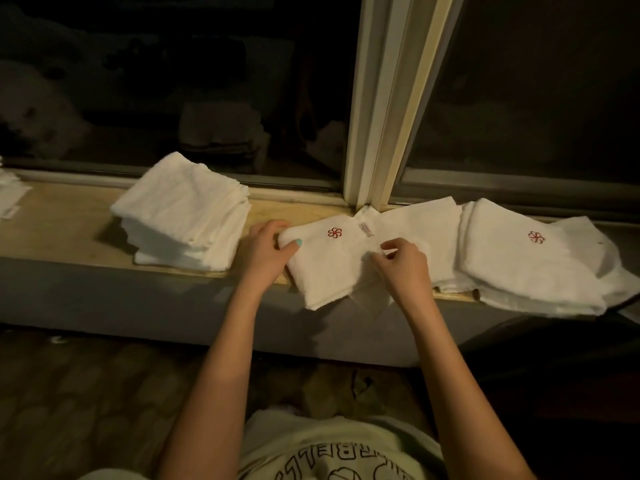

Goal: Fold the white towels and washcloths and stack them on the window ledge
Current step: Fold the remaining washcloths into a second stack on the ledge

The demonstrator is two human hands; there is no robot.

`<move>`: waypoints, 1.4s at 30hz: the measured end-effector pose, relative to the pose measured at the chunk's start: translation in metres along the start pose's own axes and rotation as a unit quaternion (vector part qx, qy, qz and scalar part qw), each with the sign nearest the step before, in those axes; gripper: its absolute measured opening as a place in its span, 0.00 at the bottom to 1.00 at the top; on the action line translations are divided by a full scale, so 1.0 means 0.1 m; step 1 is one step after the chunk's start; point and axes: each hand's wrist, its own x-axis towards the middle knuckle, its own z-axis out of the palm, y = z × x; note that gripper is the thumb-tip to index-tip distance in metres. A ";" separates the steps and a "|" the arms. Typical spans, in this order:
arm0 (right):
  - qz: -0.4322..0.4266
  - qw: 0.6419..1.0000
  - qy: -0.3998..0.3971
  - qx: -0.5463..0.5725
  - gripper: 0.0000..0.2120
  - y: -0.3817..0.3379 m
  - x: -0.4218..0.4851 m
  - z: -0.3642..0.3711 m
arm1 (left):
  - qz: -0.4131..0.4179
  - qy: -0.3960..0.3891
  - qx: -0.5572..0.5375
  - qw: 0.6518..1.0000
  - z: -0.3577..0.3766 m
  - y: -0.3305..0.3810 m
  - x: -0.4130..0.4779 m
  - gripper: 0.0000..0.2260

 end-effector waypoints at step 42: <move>0.247 0.912 0.023 0.327 0.20 0.11 -1.22 0.88 | -0.062 -0.175 -0.119 0.975 -0.46 -0.43 -0.51 0.15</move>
